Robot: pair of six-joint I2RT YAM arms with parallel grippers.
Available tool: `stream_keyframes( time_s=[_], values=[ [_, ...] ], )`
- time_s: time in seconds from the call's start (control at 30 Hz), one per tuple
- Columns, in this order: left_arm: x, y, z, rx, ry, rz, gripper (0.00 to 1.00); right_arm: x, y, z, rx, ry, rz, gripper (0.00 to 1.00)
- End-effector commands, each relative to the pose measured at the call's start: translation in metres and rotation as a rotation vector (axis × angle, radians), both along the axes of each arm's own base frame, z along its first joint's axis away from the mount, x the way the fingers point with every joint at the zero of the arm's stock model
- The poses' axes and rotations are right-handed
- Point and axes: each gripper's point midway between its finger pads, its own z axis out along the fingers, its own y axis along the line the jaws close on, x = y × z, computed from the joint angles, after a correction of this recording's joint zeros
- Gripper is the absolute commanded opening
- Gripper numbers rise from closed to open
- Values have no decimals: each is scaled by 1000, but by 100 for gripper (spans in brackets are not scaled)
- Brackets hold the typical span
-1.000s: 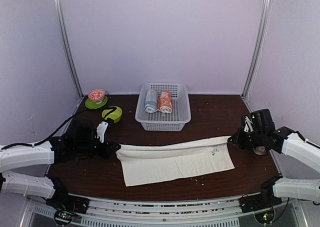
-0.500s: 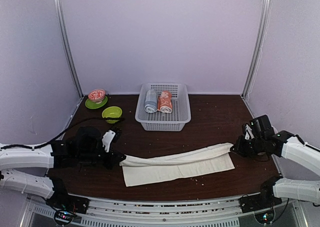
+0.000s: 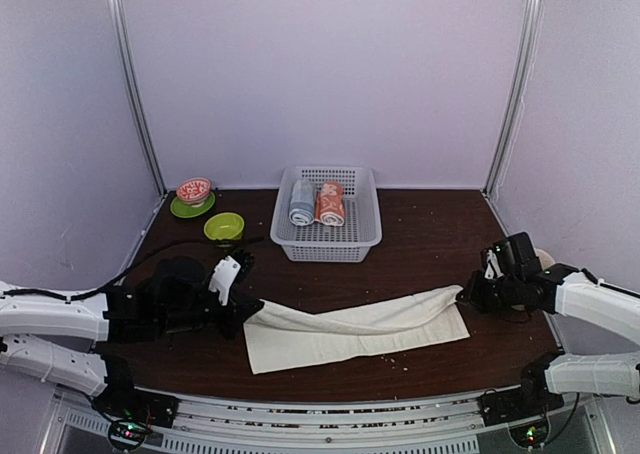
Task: Roll the towels
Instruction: Fold the towel at the center of the board.
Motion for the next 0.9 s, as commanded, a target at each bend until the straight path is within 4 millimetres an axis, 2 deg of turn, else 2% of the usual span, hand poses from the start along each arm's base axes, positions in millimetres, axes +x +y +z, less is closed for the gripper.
stream_keyframes(
  time_s=[0.0,0.13,0.3,0.53,0.67,0.8,0.87],
  values=[
    [26,15,59,-72,-324,96,0,30,5,36,35,-138,-18,0],
    [33,24,68,-17,-464,110,0,36,6,37,23,-133,-18,0],
    [33,29,44,46,-465,104,0,39,8,29,32,-125,-20,0],
    [15,21,6,45,-358,-2,0,40,11,12,35,-79,-13,0],
    [4,16,-4,35,-306,-44,0,36,10,6,22,-52,-5,0],
    [-7,14,-4,11,-267,-71,0,25,5,-1,-6,-17,1,0],
    [-18,16,-18,28,-229,-108,0,19,4,-7,-8,-1,1,0]
  ],
)
